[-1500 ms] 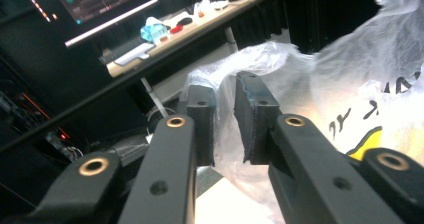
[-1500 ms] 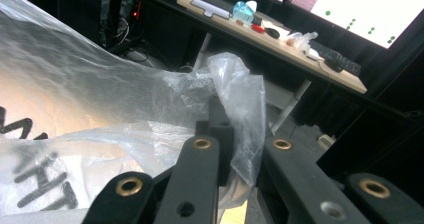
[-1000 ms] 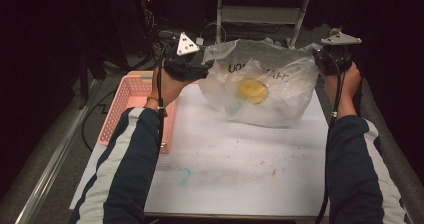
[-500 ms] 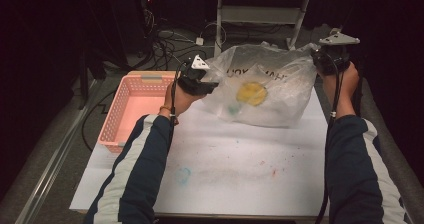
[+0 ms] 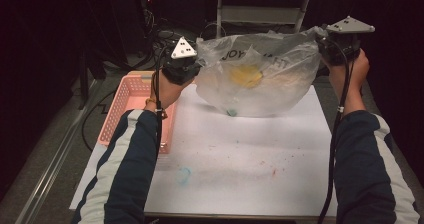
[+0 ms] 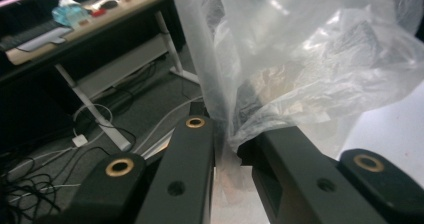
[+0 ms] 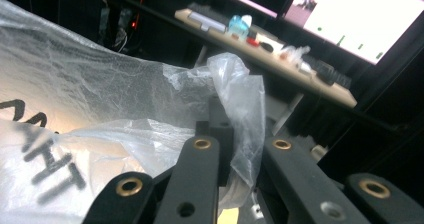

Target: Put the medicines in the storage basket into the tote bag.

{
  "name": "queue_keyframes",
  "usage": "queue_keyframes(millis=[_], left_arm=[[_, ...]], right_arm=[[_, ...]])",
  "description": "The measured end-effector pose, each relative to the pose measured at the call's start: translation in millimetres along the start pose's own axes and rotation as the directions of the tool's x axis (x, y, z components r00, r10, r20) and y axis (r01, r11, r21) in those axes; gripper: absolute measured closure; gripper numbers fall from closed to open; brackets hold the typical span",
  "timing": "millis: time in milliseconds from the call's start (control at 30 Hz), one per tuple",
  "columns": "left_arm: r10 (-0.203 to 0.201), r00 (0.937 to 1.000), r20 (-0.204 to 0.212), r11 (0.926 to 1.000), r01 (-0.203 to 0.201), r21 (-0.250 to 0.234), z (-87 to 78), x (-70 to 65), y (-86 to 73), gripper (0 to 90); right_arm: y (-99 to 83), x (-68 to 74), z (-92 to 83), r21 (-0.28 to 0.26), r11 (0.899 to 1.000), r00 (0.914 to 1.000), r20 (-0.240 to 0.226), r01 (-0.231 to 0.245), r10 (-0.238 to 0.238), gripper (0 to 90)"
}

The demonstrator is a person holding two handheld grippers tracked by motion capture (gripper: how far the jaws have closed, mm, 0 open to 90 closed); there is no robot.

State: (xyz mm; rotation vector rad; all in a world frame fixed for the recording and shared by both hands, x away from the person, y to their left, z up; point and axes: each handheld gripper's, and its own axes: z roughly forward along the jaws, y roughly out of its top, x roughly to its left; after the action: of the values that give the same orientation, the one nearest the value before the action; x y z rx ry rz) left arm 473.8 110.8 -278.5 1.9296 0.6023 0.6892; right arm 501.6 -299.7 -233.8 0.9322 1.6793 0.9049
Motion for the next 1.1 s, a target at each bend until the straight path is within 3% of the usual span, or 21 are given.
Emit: queue_keyframes(millis=[133, 300, 500, 667, 767, 900, 967, 1100], left_arm=[[-0.011, 0.9997, -0.019, 0.9999, 0.011, 0.007, 0.9, -1.0, -2.4, 83.5], [-0.029, 0.9984, -0.048, 0.9990, 0.031, 0.032, 9.4, 0.5, -10.9, 78.2], [-0.062, 0.9931, -0.100, 0.9976, 0.065, 0.025, 8.3, 1.5, -17.0, 62.4], [-0.077, 0.9890, -0.126, 0.9969, 0.075, -0.026, -5.8, 2.2, -12.9, 49.5], [-0.078, 0.9870, -0.141, 0.9968, 0.075, -0.027, -10.7, 2.0, -12.2, 47.6], [-0.075, 0.9858, -0.150, 0.9970, 0.072, -0.028, -13.6, -0.2, -16.5, 51.9], [-0.068, 0.9831, -0.170, 0.9975, 0.063, -0.033, -14.3, -2.1, -20.2, 51.8], [-0.052, 0.9807, -0.188, 0.9986, 0.048, -0.023, -10.6, -4.4, -26.6, 59.3]], right_arm=[[7.6, 0.1, 0.7, -0.008, 1.000, 1.0000, 0.006, -0.001, 0.001, 89.3], [4.2, 8.4, 6.4, 0.009, 1.000, 0.9999, -0.013, -0.005, 0.005, 89.0], [-3.0, 21.2, 8.1, 0.019, 1.000, 0.9981, -0.061, 0.001, 0.000, 83.1], [-1.5, 28.2, -2.5, -0.019, 0.999, 0.9927, -0.119, -0.026, 0.023, 66.1], [-1.7, 34.2, -10.8, -0.059, 0.997, 0.9923, -0.119, -0.042, 0.035, 54.8], [-3.0, 39.6, -22.6, -0.111, 0.991, 0.9878, -0.145, -0.075, 0.058, 42.3], [-7.9, 42.2, -30.7, -0.151, 0.983, 0.9868, -0.140, -0.103, 0.081, 37.5], [-13.8, 46.2, -46.2, -0.214, 0.974, 0.9930, -0.106, -0.075, 0.053, 28.9]])
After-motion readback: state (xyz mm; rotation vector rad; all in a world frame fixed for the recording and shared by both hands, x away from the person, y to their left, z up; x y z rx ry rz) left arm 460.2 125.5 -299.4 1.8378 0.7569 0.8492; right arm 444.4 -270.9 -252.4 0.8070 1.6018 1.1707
